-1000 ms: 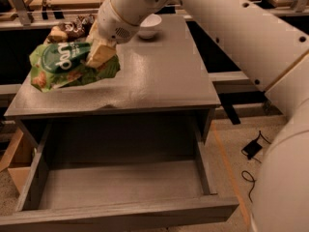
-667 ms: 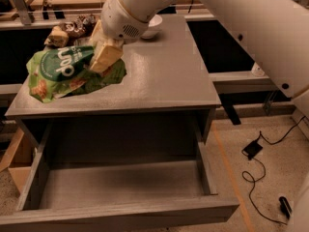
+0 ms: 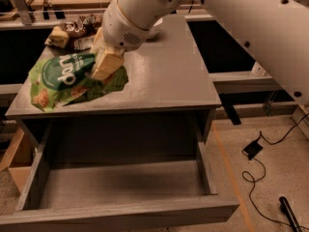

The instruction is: Place green rice chip bag into top drawer

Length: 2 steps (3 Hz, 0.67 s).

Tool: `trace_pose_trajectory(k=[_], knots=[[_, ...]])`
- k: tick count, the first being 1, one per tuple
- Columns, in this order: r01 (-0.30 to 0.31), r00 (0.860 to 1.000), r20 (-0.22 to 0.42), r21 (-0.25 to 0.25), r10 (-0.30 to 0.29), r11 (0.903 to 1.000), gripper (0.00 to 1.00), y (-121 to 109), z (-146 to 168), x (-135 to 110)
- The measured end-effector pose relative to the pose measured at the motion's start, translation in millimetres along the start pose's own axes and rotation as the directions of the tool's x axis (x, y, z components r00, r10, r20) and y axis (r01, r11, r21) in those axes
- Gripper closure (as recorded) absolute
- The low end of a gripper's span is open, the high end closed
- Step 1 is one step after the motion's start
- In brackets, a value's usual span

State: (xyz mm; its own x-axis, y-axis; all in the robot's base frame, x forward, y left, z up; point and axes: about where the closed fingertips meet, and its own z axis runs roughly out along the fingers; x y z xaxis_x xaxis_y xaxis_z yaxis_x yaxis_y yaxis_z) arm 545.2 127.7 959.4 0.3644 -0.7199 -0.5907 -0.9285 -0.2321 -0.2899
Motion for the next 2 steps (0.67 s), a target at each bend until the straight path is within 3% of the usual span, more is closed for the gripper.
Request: trace_pose_trajectory(k=[1, 2], knots=[[-0.065, 0.995, -0.071, -0.023, 0.063, 0.9976, 1.0, 49.4, 12.0, 12.2], [-0.152, 0.981, -0.132, -0.077, 0.142, 0.9853, 1.0, 96.5, 40.2, 35.1]])
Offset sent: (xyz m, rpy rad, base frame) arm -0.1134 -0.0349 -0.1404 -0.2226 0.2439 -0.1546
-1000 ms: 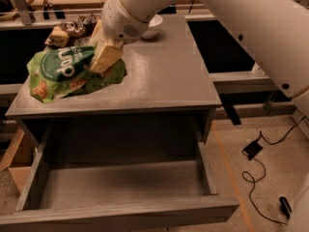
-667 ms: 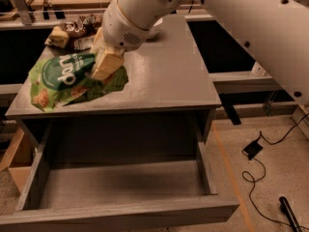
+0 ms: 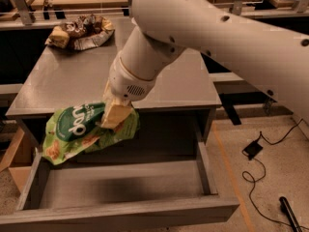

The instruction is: Place green rice chip bag into top drawer

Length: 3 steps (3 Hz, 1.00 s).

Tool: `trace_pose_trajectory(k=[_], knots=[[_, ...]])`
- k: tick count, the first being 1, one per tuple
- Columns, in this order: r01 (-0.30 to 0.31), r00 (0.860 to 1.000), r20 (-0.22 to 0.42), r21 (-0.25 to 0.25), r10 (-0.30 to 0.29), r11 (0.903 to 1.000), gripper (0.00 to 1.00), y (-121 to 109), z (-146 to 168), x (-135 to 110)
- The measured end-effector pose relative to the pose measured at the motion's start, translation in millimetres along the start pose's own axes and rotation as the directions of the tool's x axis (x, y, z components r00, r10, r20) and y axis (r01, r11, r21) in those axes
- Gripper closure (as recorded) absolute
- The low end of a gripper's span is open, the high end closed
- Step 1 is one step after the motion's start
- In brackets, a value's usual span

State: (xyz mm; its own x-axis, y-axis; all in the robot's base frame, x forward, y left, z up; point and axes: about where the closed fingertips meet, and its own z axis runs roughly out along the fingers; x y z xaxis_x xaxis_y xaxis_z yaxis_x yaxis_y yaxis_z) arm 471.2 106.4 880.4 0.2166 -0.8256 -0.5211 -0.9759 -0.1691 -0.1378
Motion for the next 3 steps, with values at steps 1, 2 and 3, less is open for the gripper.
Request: trace_pose_trajectory(k=[1, 2, 3], knots=[[-0.09, 0.995, -0.041, -0.055, 0.087, 0.9945, 1.0, 26.4, 38.0, 31.3], [-0.187, 0.981, -0.067, -0.068, 0.183, 0.98, 1.0, 44.0, 76.0, 68.6], [-0.187, 0.981, -0.067, -0.068, 0.183, 0.98, 1.0, 44.0, 76.0, 68.6]])
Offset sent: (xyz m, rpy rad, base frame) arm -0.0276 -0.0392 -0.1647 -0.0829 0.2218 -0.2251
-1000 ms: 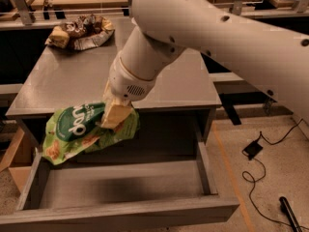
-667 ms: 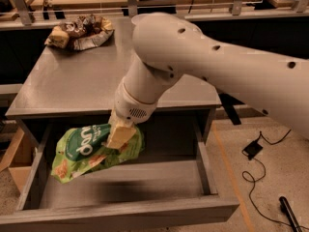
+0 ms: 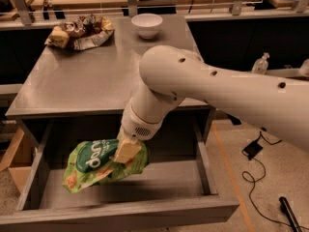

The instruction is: Place green rice chip bag into top drawer

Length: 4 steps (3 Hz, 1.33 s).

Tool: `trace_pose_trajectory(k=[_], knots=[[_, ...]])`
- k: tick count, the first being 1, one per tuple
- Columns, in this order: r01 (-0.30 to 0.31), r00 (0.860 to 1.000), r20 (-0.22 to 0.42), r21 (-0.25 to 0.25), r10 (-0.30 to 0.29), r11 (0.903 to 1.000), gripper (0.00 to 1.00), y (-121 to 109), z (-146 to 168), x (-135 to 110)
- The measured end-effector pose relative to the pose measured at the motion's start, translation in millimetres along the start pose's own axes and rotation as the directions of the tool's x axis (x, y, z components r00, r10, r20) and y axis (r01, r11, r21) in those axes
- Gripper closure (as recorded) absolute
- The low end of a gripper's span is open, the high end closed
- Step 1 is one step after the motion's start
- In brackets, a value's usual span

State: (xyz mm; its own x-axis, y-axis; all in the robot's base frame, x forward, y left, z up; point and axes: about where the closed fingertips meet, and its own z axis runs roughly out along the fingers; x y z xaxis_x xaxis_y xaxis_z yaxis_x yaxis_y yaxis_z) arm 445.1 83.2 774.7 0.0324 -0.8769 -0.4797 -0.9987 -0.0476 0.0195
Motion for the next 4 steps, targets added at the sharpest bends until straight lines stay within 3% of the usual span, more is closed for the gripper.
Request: trace_pose_trajectory(k=[1, 2, 3, 4], knots=[[-0.03, 1.0, -0.001, 0.007, 0.03, 0.9995, 1.0, -0.6, 6.1, 8.6], [-0.095, 0.995, 0.019, 0.035, 0.094, 0.9949, 1.0, -3.3, 18.0, 34.2], [-0.15, 0.988, 0.058, 0.076, 0.145, 0.9858, 1.0, -8.3, 28.1, 60.5], [-0.211, 0.976, 0.074, 0.126, 0.202, 0.9694, 1.0, -17.1, 36.7, 86.2]])
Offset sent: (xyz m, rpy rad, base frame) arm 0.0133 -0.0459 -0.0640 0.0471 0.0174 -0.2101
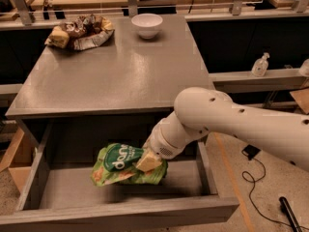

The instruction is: Place green rice chip bag into top drawer

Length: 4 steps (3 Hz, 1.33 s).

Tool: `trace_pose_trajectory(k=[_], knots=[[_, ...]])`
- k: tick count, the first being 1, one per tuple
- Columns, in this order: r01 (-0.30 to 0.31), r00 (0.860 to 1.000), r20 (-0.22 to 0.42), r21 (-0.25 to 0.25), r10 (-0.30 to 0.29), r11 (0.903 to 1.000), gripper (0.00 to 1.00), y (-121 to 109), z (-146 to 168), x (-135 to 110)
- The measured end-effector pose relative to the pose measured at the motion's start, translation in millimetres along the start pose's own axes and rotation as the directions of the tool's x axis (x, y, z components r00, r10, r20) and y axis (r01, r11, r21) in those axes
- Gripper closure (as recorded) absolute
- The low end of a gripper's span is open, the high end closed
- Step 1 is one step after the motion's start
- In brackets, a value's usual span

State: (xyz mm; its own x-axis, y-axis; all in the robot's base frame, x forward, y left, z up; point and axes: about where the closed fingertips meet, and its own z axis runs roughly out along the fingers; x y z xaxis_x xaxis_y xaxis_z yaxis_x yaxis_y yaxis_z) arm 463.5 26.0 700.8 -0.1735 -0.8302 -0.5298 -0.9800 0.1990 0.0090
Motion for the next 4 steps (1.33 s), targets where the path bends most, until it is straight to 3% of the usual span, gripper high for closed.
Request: trace_pose_trajectory(k=[1, 2, 4], knots=[[-0.068, 0.998, 0.013, 0.074, 0.068, 0.9949, 1.0, -29.1, 17.3, 19.9], [-0.099, 0.995, 0.037, 0.111, 0.095, 0.9889, 1.0, -47.6, 28.8, 25.1], [-0.093, 0.995, 0.036, 0.109, 0.09, 0.9897, 0.59, -45.7, 29.1, 23.2]])
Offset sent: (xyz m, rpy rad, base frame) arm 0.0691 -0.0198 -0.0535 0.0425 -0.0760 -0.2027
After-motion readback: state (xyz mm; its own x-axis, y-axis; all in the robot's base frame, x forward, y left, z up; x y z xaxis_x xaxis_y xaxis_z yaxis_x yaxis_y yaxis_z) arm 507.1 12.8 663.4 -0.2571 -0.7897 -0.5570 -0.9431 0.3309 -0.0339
